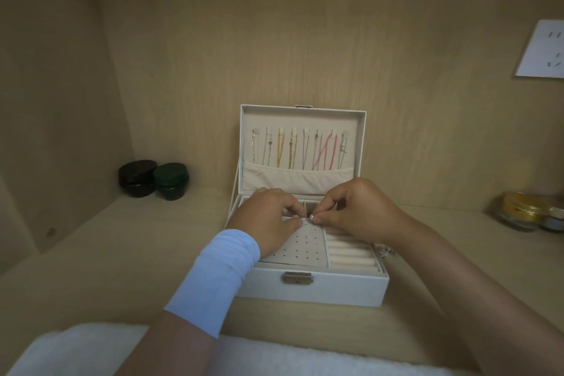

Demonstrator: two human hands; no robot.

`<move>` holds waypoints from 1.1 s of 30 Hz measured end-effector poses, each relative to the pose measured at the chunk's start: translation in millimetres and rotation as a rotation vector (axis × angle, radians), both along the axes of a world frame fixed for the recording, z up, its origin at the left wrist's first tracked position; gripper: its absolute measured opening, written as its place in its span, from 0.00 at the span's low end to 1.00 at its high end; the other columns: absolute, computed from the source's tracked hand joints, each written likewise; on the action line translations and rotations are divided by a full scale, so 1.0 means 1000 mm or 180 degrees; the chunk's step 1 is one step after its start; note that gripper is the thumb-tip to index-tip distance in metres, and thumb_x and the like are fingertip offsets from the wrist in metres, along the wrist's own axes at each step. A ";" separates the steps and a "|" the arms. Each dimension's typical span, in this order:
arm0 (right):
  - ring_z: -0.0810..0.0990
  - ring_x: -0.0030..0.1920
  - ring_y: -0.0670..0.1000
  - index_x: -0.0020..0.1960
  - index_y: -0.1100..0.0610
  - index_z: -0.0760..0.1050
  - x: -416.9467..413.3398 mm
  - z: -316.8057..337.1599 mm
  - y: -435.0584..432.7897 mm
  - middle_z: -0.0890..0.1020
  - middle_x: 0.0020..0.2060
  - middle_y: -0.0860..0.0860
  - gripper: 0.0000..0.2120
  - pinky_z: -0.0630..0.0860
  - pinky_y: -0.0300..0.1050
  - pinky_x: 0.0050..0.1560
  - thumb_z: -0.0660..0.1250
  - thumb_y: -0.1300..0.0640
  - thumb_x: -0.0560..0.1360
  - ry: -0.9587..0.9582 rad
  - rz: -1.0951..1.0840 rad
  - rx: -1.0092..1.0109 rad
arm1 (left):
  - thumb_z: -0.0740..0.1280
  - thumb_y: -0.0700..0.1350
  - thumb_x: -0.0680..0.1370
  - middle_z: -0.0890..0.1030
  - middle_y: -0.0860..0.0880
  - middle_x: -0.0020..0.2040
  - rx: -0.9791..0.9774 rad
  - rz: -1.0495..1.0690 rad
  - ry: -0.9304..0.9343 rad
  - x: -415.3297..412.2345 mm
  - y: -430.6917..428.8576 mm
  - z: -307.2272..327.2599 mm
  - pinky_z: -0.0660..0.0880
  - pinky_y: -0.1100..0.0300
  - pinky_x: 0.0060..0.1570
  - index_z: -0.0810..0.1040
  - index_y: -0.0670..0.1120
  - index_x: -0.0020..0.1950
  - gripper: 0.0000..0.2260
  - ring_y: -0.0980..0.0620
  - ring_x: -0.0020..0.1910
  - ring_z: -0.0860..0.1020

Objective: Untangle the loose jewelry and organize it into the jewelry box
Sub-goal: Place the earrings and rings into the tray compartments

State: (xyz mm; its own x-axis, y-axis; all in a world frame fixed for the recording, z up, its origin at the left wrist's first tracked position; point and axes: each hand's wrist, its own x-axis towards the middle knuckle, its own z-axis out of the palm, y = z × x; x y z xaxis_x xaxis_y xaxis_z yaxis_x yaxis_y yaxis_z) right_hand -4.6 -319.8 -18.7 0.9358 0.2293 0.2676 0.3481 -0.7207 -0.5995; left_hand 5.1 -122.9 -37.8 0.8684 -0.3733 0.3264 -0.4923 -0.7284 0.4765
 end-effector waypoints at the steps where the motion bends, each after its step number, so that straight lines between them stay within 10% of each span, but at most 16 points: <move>1: 0.81 0.35 0.38 0.40 0.50 0.87 0.001 -0.001 0.000 0.85 0.34 0.41 0.02 0.77 0.35 0.40 0.79 0.54 0.69 -0.0018 -0.0062 0.0027 | 0.69 0.50 0.76 0.77 0.61 0.47 -0.0026 -0.0001 0.0017 0.000 0.000 0.000 0.71 0.57 0.58 0.80 0.60 0.47 0.04 0.57 0.53 0.72; 8: 0.81 0.35 0.39 0.41 0.53 0.87 -0.002 0.002 -0.006 0.86 0.35 0.46 0.02 0.76 0.35 0.40 0.79 0.56 0.69 0.0355 -0.0067 0.0346 | 0.70 0.49 0.76 0.78 0.62 0.46 -0.0106 0.0023 0.0054 0.001 0.000 -0.001 0.72 0.59 0.57 0.80 0.60 0.47 0.04 0.58 0.52 0.73; 13: 0.84 0.39 0.43 0.41 0.55 0.87 -0.002 0.007 0.001 0.87 0.36 0.48 0.02 0.78 0.35 0.43 0.79 0.58 0.69 0.0439 -0.0142 0.1075 | 0.74 0.46 0.72 0.84 0.58 0.42 -0.1304 -0.0072 0.0575 -0.003 -0.005 0.003 0.75 0.65 0.51 0.83 0.55 0.49 0.07 0.59 0.46 0.81; 17: 0.71 0.26 0.43 0.43 0.57 0.87 -0.004 0.013 0.002 0.80 0.27 0.48 0.03 0.69 0.35 0.29 0.79 0.58 0.70 0.0719 -0.0141 0.1508 | 0.76 0.47 0.71 0.85 0.57 0.40 -0.1629 -0.0065 0.0464 -0.002 -0.004 0.005 0.78 0.59 0.53 0.84 0.55 0.44 0.05 0.58 0.44 0.82; 33: 0.82 0.40 0.42 0.43 0.50 0.87 0.002 0.001 -0.006 0.87 0.37 0.44 0.05 0.80 0.40 0.49 0.80 0.58 0.68 0.0308 0.0203 0.0283 | 0.71 0.45 0.76 0.79 0.60 0.48 -0.0209 -0.0034 0.0080 -0.002 0.000 0.001 0.75 0.58 0.55 0.83 0.57 0.51 0.08 0.59 0.47 0.77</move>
